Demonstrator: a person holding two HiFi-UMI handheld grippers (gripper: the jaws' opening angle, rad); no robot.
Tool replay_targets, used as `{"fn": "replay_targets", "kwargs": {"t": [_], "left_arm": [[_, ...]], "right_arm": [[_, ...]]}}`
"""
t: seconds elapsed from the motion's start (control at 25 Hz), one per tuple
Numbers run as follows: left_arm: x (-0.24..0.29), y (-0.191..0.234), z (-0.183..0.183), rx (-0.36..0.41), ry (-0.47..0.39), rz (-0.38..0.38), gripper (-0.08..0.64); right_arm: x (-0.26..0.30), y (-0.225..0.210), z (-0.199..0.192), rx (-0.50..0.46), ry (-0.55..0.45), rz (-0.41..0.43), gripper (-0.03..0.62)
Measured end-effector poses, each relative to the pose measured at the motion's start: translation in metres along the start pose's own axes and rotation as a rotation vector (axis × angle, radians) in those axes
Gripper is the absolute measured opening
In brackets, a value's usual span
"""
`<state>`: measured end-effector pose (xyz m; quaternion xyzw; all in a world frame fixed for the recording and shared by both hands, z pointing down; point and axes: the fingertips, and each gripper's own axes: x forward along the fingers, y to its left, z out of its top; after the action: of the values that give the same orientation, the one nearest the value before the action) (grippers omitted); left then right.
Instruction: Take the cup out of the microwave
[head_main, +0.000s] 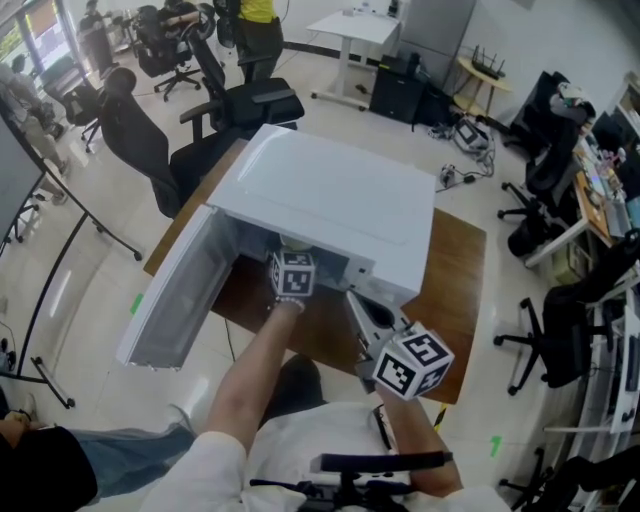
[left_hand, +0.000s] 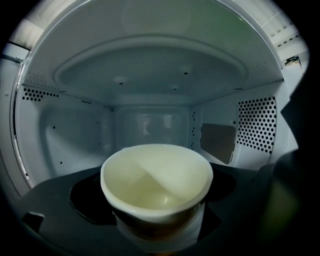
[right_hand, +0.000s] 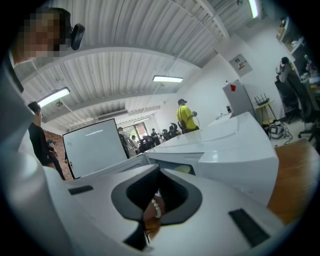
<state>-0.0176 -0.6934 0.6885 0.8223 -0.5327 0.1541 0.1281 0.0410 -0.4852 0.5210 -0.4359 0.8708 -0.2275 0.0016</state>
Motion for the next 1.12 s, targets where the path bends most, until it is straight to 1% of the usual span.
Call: {"fn": "replay_targets", "kwargs": {"t": [0.04,0.08,0.24,0.56,0.76,0.88,1.12], "left_arm": [[0.000,0.000,0.000,0.000,-0.004,0.001,0.490],[0.000,0.000,0.000,-0.001,-0.005,0.002,0.463],[0.003,-0.001,-0.003,0.012,-0.004,-0.005,0.462],[-0.017,-0.012,0.002,-0.014,-0.041,-0.006,0.463],[-0.049,-0.024,0.002,-0.040,-0.026,-0.004,0.463],[-0.075,-0.032,0.004,-0.052,-0.019,0.005,0.463],[-0.129,-0.045,0.008,-0.051,-0.015,0.029,0.463]], "right_arm": [[0.000,-0.001,0.000,0.000,0.000,-0.001,0.012],[-0.001,-0.002,0.001,0.001,-0.002,-0.003,0.012],[0.001,-0.005,0.000,0.005,-0.003,-0.010,0.012],[-0.001,-0.005,0.001,0.005,0.002,-0.017,0.012],[-0.002,0.000,0.007,0.000,0.030,-0.024,0.012],[-0.011,0.008,0.010,0.006,0.044,-0.014,0.012],[-0.035,0.026,0.009,0.034,0.064,0.005,0.012]]}}
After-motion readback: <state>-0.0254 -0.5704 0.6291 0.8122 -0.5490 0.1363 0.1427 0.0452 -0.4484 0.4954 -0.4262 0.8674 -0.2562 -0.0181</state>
